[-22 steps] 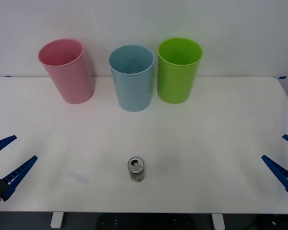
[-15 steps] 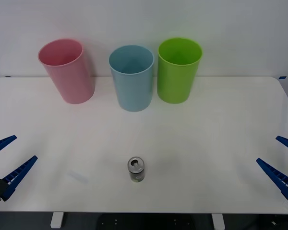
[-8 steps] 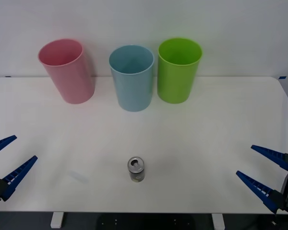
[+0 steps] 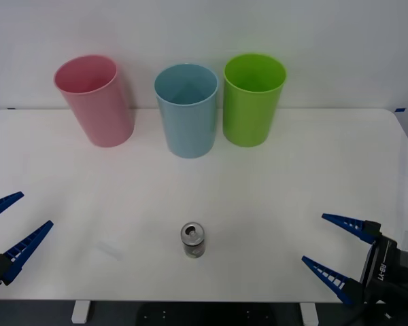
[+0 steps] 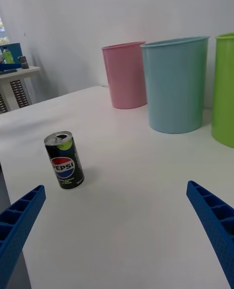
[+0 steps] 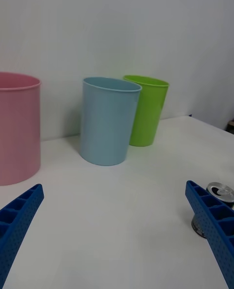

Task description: Grasp the object on the table and drop it into the matching bin: aluminum can to the light blue bin, PET bottle to the pink bin.

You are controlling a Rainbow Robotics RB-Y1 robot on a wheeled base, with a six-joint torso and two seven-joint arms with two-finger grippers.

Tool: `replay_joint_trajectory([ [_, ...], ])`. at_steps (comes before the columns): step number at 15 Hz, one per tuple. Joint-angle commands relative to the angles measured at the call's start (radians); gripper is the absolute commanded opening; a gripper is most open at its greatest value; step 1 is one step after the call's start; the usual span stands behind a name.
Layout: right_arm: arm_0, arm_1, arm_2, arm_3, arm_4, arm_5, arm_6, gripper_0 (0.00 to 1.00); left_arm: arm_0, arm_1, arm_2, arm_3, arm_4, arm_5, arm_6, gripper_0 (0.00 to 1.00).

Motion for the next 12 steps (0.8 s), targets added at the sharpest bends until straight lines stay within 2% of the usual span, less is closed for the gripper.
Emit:
replay_joint_trajectory([
  [1,-0.055,-0.001,0.068,0.072,0.000,0.000,0.046,1.00,0.000,0.000,0.000,0.000,0.000,0.000,0.000,1.00],
  [4,-0.099,-0.001,0.153,0.117,0.000,0.017,0.067,1.00,0.000,0.000,0.000,0.000,0.000,0.000,0.000,1.00],
  [10,-0.156,0.005,0.327,0.118,-0.015,0.162,0.129,1.00,0.000,0.000,0.000,0.000,0.000,0.000,0.000,1.00],
  [12,-0.170,0.023,0.358,0.118,-0.007,0.204,0.150,1.00,0.000,0.000,0.000,0.000,0.000,0.000,0.000,1.00],
])
